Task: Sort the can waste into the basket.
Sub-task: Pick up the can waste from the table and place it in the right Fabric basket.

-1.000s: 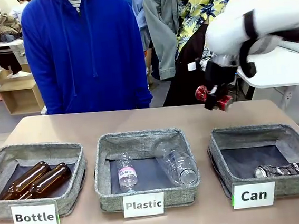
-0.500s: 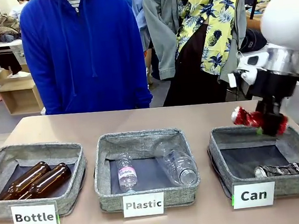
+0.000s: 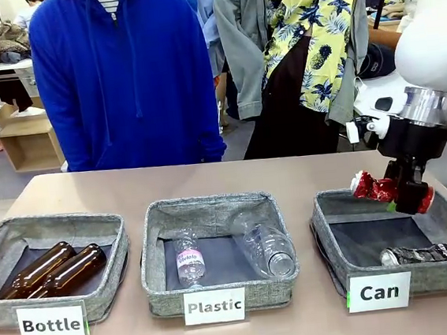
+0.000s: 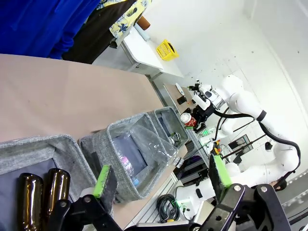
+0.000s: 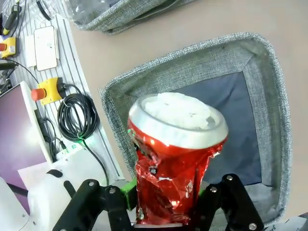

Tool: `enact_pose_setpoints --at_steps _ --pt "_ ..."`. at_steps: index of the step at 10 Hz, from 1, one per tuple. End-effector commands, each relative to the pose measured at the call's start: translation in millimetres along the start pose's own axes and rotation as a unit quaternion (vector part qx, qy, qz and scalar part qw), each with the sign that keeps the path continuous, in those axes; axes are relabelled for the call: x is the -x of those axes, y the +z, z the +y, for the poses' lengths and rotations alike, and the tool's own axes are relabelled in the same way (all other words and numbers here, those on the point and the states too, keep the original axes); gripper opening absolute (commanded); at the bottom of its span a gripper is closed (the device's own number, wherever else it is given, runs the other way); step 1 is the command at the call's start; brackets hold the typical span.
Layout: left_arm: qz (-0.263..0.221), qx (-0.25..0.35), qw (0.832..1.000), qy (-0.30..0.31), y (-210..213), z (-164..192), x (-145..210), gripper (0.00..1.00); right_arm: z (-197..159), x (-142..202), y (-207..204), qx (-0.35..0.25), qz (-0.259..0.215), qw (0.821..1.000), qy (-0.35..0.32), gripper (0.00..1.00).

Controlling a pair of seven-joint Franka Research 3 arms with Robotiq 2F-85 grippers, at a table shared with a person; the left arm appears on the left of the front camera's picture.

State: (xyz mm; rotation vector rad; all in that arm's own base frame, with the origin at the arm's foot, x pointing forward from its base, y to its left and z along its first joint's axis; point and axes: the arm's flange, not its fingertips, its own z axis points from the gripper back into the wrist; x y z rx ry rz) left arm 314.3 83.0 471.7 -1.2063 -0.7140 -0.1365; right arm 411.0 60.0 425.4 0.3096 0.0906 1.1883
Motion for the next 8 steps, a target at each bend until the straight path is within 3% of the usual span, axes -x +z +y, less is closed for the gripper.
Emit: enact_pose_setpoints --at_steps 1,2,4,5,7,8 --pt "0.001 0.003 1.000 0.001 1.5 -3.0 3.0 1.00 -5.9 -1.4 3.6 0.004 -0.003 1.000 0.010 0.59" --pt "0.001 0.003 1.000 0.001 1.5 -3.0 3.0 1.00 -8.0 -1.5 3.7 0.003 -0.003 1.000 0.007 1.00" --pt "0.001 0.003 1.000 0.001 1.5 -3.0 3.0 1.00 -10.6 -1.8 2.3 -0.005 -0.009 1.000 0.003 1.00" --pt "0.001 0.003 1.000 0.001 1.5 -3.0 3.0 1.00 -11.7 -1.5 1.9 -0.008 -0.015 1.000 0.004 0.82" --pt "0.001 0.003 1.000 0.001 1.5 -3.0 3.0 1.00 -14.6 -2.3 2.0 -0.018 -0.032 0.999 -0.005 1.00" --pt "0.001 0.003 1.000 0.001 1.5 -3.0 3.0 1.00 -14.4 -2.5 2.8 -0.021 -0.049 0.999 -0.012 1.00"
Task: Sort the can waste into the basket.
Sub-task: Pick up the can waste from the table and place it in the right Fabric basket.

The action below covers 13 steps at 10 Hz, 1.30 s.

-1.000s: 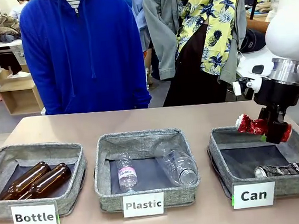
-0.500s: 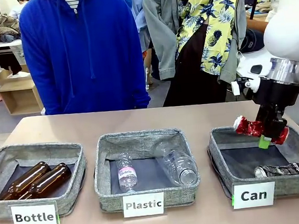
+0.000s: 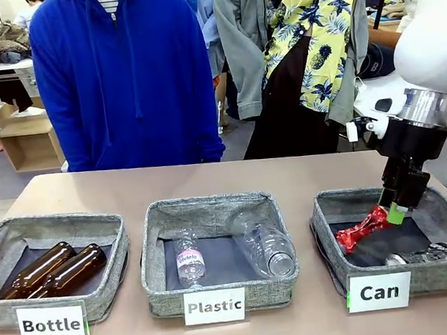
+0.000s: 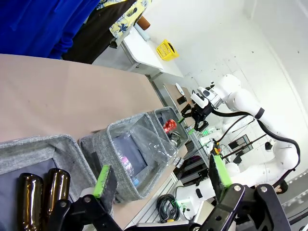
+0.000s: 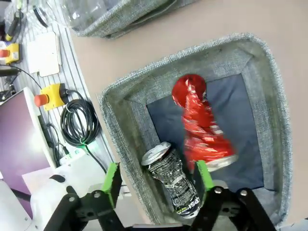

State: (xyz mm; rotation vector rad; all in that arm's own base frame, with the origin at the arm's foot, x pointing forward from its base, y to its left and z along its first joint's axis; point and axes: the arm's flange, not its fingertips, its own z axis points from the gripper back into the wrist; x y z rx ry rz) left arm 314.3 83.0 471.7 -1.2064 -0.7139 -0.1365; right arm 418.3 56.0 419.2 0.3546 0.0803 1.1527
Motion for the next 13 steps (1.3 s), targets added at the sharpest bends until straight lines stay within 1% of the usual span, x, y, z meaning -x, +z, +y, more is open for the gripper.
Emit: enact_pose_setpoints --at_steps 1,2,3,4,5,6,7,8,9,10,11,13 --pt "0.001 0.003 1.000 0.001 2 -3 3 1.00 -5 -4 9 -0.016 -0.059 0.998 0.000 1.00" --pt "0.001 0.003 1.000 0.001 2 -3 3 1.00 -6 -3 15 -0.045 -0.133 0.990 -0.018 1.00" --pt "0.001 0.003 1.000 0.001 2 -3 3 1.00 -11 -1 23 -0.073 -0.270 0.955 -0.095 1.00" --pt "0.001 0.003 1.000 0.001 2 -3 3 1.00 -18 8 32 -0.129 -0.413 0.886 -0.167 1.00" --pt "0.001 0.003 1.000 0.001 2 -3 3 1.00 -24 20 45 -0.251 -0.520 0.779 -0.246 1.00" --pt "0.001 0.003 1.000 0.001 2 -3 3 1.00 -32 32 48 -0.316 -0.594 0.689 -0.271 1.00" --pt "0.001 0.003 1.000 0.001 2 -3 3 1.00 -40 38 47 -0.351 -0.629 0.623 -0.305 1.00" --pt "0.001 0.003 1.000 0.001 2 -3 3 1.00 -44 42 44 -0.375 -0.640 0.583 -0.331 1.00" --pt "0.001 0.003 1.000 0.001 2 -3 3 1.00 -48 43 41 -0.380 -0.651 0.553 -0.355 1.00" --pt "0.001 0.003 1.000 0.001 2 -3 3 1.00 -53 39 40 -0.369 -0.648 0.547 -0.380 1.00" --pt "0.001 0.003 1.000 0.001 2 -3 3 1.00 -49 54 44 -0.312 -0.443 0.805 -0.241 1.00" --pt "0.001 0.003 1.000 0.001 2 -3 3 1.00 -49 54 44 -0.312 -0.443 0.805 -0.241 1.00"
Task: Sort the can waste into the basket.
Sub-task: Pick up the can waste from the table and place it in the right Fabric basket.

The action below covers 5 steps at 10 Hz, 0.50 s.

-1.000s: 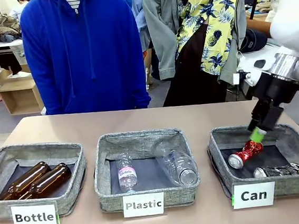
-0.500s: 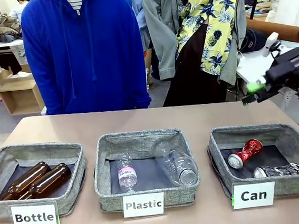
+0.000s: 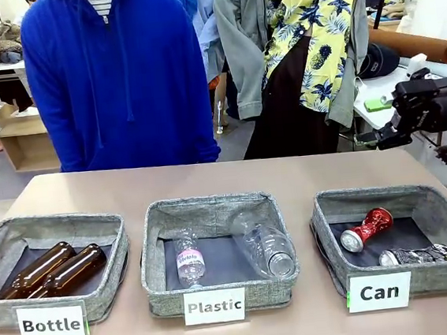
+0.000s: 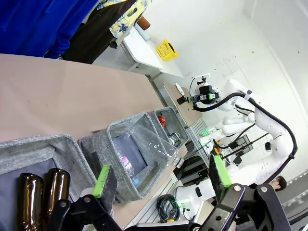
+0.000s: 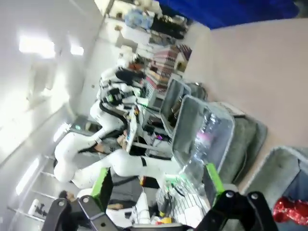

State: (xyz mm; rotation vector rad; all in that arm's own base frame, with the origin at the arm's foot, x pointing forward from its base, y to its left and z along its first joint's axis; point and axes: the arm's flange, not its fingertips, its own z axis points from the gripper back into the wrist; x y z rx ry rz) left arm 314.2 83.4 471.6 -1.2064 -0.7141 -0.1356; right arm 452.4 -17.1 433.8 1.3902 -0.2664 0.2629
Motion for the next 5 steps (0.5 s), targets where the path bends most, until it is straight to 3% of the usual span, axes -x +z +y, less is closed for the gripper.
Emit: enact_pose_setpoints --at_steps 1,5 --pt "0.001 0.003 1.000 0.001 1.2 -3.2 3.0 1.00 5.0 0.9 4.2 0.011 0.021 0.999 0.027 1.00" --pt "0.001 0.003 1.000 0.001 1.2 -3.2 3.0 1.00 5.0 0.9 4.2 0.011 0.021 0.999 0.027 1.00"
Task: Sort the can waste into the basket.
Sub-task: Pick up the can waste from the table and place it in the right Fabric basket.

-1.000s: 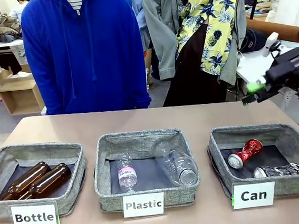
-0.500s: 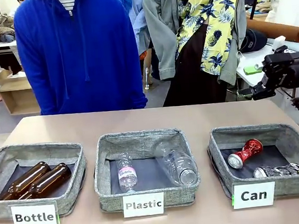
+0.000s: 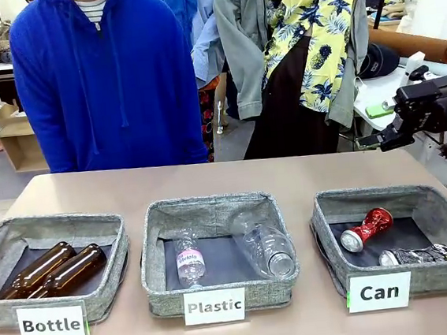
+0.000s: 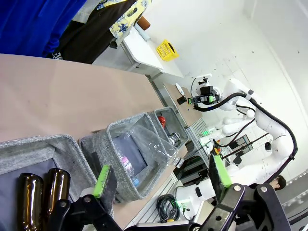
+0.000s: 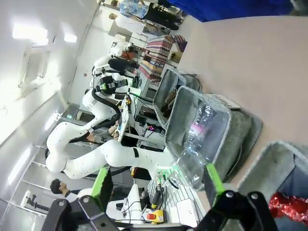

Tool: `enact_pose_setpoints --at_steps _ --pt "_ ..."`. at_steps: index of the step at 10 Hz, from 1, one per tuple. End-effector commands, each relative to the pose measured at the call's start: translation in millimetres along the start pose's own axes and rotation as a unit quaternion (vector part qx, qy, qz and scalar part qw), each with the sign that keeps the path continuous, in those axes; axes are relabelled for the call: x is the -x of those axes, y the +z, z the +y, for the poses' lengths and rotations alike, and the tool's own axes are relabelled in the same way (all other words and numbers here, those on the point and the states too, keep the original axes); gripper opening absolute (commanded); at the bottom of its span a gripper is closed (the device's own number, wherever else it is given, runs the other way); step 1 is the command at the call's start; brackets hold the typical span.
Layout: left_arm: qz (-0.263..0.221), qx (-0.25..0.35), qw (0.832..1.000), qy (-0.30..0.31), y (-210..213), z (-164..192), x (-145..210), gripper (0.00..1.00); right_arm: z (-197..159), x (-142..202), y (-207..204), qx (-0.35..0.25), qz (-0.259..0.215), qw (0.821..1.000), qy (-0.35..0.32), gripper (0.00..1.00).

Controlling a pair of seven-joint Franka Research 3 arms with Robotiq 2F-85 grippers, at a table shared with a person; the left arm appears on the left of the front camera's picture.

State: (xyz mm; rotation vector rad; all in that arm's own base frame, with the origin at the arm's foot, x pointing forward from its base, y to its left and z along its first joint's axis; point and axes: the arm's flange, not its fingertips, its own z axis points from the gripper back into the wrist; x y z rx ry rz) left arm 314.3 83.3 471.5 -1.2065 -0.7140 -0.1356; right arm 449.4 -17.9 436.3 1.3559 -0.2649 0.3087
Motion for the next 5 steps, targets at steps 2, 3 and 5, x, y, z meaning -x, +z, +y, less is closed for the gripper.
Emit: enact_pose_setpoints --at_steps 2,3,5 --pt "0.001 0.003 1.000 0.001 1.2 -3.2 2.9 1.00 1.7 -1.0 3.0 -0.002 0.004 1.000 0.011 1.00" --pt "0.001 0.003 1.000 0.001 1.2 -3.2 2.9 1.00 1.7 -1.0 3.0 -0.002 0.004 1.000 0.011 1.00" --pt "0.001 0.003 1.000 0.001 1.2 -3.2 2.9 1.00 1.7 -1.0 3.0 -0.002 0.004 1.000 0.011 1.00"
